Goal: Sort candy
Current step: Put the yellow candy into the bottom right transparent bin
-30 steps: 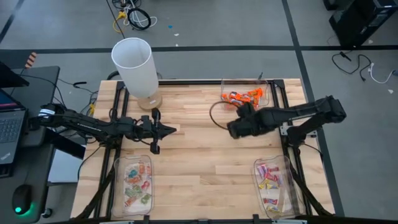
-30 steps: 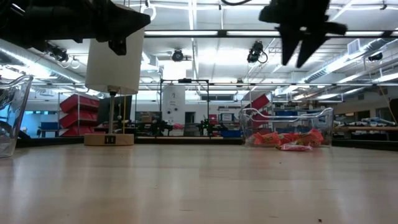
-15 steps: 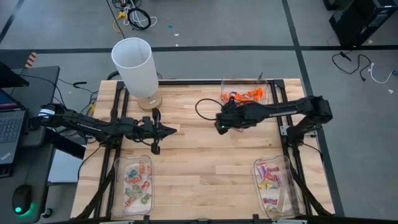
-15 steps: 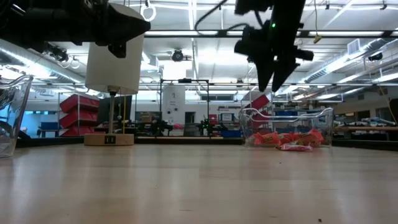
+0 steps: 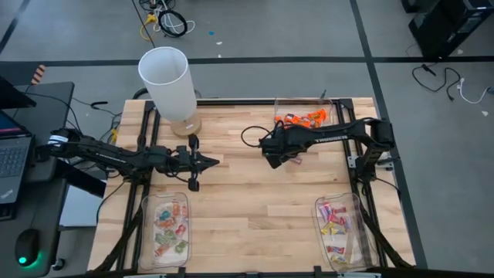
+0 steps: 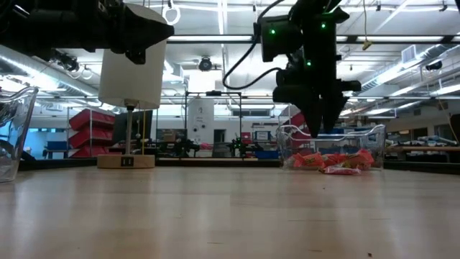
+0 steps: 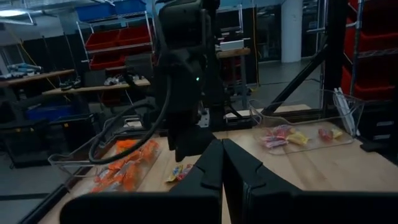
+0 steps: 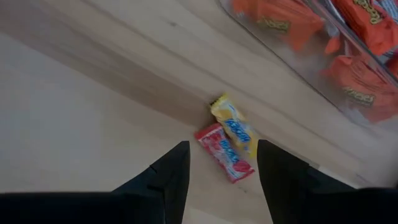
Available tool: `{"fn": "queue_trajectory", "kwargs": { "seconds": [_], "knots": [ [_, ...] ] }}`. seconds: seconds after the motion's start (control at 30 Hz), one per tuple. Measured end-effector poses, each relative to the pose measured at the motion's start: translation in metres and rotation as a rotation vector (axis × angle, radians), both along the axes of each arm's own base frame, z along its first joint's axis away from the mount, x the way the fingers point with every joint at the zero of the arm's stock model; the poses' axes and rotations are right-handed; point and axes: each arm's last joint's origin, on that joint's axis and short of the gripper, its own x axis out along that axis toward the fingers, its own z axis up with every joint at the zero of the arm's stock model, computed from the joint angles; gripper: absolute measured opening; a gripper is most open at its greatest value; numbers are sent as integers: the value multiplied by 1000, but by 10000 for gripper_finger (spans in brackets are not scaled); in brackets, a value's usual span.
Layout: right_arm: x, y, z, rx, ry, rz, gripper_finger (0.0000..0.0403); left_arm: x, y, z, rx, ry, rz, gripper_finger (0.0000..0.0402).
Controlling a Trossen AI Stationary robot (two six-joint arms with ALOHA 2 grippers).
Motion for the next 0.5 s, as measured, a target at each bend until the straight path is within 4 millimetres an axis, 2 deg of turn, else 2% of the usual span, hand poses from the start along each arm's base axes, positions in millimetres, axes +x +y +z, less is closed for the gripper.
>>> {"fn": "queue_trajectory", "kwargs": {
  "seconds": [0.5],
  "knots": [
    [-20, -7, -27, 32, 115, 28, 172, 0, 0, -3, 15, 36, 4, 5]
  ]
}}
